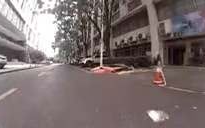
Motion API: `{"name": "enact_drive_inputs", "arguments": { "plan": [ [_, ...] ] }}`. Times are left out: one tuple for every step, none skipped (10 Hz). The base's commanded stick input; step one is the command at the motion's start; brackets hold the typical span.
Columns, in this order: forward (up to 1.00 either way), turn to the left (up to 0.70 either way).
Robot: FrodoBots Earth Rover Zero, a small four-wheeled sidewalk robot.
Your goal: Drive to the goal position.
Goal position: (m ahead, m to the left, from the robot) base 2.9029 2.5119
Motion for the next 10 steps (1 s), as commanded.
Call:
{"name": "enact_drive_inputs", "arguments": {
  "plan": [
    [0.7,0.0],
    [0.7,0.0],
    [0.7,0.0],
    [0.7,0.0],
    [0.7,0.0],
    [0.7,0.0],
    [0.7,-0.01],
    [0.7,-0.06],
    [0.7,-0.08],
    [0.7,-0.1]
  ]
}}
